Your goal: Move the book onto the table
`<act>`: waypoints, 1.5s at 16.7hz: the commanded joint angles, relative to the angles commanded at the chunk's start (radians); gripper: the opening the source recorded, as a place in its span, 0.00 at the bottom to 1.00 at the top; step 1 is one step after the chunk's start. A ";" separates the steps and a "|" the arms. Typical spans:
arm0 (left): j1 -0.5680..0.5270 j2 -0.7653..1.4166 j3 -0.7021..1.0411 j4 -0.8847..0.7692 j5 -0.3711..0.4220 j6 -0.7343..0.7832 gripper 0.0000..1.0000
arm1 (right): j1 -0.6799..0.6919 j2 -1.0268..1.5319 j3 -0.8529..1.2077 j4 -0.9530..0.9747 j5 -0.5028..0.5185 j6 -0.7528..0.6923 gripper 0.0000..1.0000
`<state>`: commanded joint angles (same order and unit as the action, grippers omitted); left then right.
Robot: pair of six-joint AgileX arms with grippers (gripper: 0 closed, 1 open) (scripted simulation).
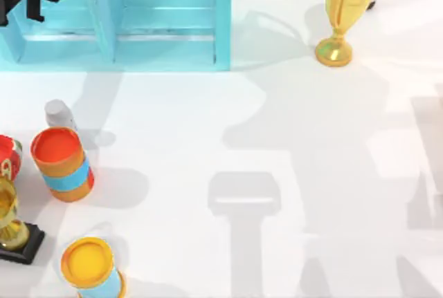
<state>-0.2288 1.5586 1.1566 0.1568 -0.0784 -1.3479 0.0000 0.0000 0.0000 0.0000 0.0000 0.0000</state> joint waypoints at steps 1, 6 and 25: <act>-0.070 0.019 0.023 -0.042 -0.076 -0.104 0.00 | 0.000 0.000 0.000 0.000 0.000 0.000 1.00; -0.411 0.147 0.118 -0.267 -0.459 -0.608 0.00 | 0.000 0.000 0.000 0.000 0.000 0.000 1.00; -1.073 0.550 0.222 -0.775 -1.225 -1.505 0.00 | 0.000 0.000 0.000 0.000 0.000 0.000 1.00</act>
<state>-1.3016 2.1083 1.3781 -0.6182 -1.3038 -2.8527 0.0000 0.0000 0.0000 0.0000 0.0000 0.0000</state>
